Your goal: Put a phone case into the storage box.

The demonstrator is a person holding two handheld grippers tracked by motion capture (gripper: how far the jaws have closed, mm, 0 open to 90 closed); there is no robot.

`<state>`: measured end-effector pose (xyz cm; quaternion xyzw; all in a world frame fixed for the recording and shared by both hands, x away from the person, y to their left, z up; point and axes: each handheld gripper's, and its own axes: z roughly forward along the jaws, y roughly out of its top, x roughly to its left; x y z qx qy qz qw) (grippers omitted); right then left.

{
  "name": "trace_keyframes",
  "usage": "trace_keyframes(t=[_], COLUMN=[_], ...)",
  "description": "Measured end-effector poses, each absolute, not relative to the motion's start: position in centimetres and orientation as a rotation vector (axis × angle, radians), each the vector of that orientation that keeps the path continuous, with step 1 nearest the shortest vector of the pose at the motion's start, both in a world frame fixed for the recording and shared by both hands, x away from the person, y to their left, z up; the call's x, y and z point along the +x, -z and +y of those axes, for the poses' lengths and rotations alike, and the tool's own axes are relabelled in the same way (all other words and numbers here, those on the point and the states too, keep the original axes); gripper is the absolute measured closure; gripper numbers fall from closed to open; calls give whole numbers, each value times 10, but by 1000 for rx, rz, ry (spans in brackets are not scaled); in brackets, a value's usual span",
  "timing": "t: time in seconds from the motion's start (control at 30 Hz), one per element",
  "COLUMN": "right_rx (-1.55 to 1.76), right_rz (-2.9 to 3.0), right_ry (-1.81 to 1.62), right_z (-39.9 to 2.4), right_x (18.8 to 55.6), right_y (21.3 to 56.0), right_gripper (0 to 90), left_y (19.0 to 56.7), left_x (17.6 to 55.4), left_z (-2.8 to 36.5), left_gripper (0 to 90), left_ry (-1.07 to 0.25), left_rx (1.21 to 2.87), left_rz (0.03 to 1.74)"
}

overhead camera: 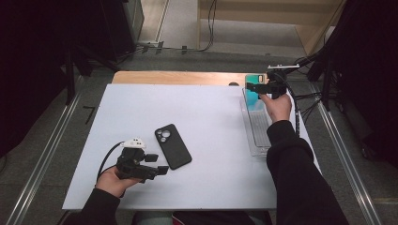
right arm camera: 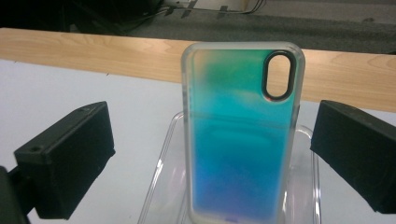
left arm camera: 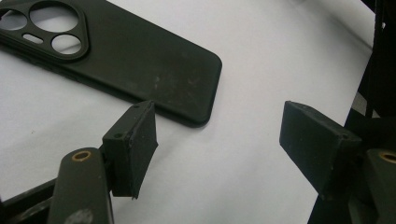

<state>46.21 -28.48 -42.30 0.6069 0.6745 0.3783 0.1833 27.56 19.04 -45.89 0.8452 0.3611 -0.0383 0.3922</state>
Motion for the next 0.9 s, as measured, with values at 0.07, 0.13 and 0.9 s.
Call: trace_keyframes(t=[0.07,0.13,0.9], right_rx=[1708,1715,1574], right_rz=[1914,1928,2188], right_ry=[-1068,-1066,-1258], right_z=[-285,-284,-259], right_x=[457,452,381], right_y=[418,415,406], right_gripper=[0,0,0], left_y=[459,458,455], left_x=[276,276,279], left_z=[191,191,195], left_gripper=[278,278,278], left_ry=[98,99,129], left_rx=[2144,2143,2127], left_rz=[919,922,964])
